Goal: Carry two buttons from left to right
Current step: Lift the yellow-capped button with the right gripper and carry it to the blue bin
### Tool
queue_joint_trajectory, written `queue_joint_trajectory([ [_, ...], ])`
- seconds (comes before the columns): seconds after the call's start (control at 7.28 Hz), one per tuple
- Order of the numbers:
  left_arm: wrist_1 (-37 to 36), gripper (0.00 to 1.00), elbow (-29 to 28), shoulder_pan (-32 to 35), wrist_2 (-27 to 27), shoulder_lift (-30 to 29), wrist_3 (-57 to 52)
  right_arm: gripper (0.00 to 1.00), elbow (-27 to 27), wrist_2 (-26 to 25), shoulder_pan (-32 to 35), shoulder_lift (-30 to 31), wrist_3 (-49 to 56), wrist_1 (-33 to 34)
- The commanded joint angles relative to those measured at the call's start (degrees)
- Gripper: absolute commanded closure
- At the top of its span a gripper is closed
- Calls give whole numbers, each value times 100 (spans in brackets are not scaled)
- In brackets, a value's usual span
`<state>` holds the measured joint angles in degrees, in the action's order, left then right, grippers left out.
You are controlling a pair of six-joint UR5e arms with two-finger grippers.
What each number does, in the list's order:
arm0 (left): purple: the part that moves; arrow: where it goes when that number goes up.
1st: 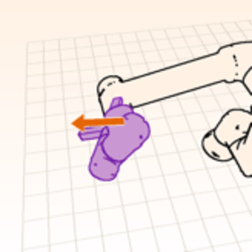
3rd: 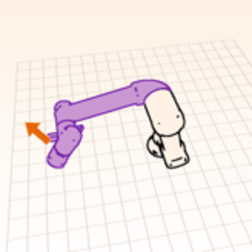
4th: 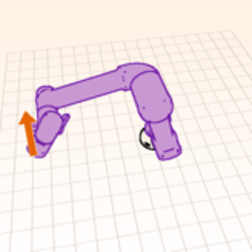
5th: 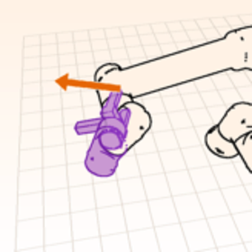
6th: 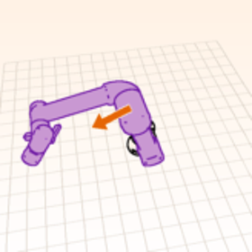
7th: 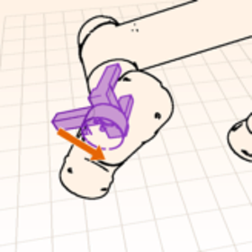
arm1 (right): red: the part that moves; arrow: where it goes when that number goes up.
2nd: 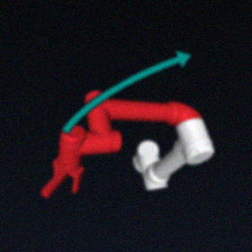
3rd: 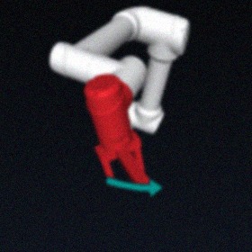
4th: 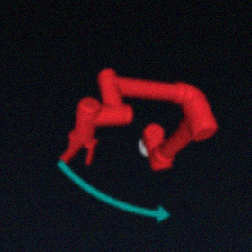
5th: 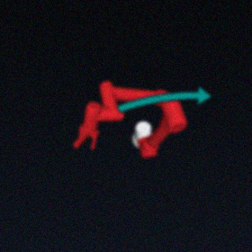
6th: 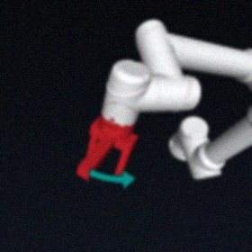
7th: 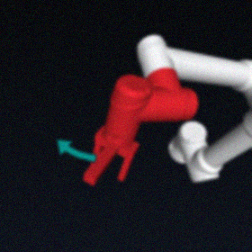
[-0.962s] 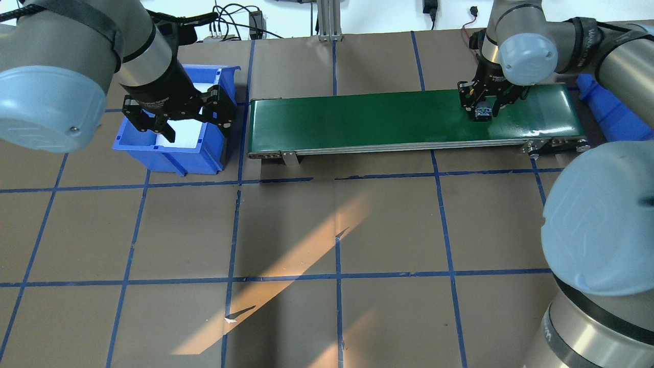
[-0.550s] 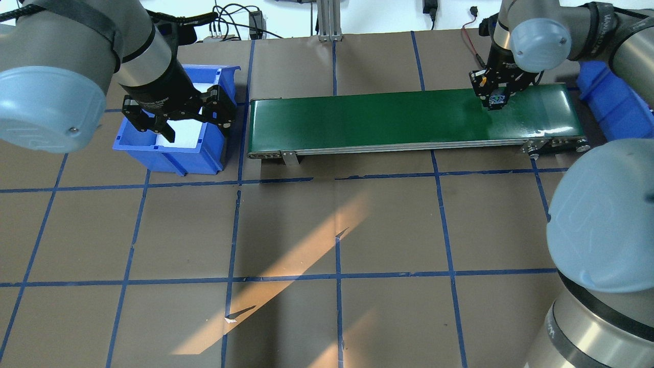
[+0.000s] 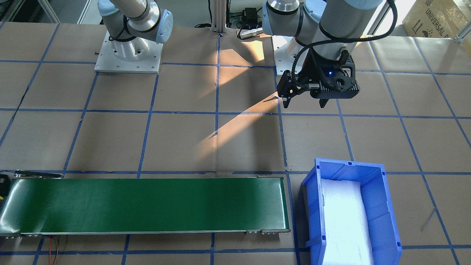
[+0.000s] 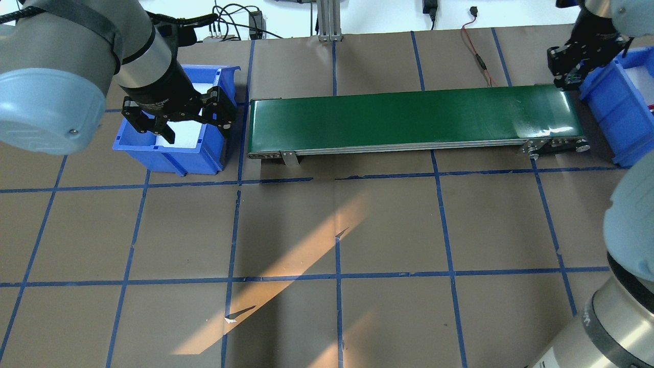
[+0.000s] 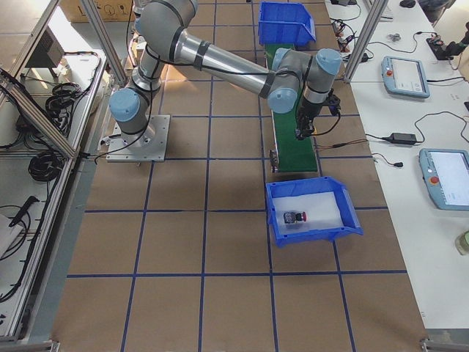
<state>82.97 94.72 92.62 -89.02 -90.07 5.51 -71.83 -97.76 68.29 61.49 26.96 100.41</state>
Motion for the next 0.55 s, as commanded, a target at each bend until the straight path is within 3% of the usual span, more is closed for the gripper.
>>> queue_joint_trajectory([
  [0.0, 0, 0, -15, 1, 7, 7, -15, 81, 693, 64, -910, 13, 1253, -476],
  [0.27, 0, 0, -24, -7, 7, 7, -15, 82, 1152, 649, -1615, -486, 2065, -443],
  [0.41, 0, 0, -7, -7, -1, 7, -15, 82, 1450, 670, -1644, -863, 2354, -373],
])
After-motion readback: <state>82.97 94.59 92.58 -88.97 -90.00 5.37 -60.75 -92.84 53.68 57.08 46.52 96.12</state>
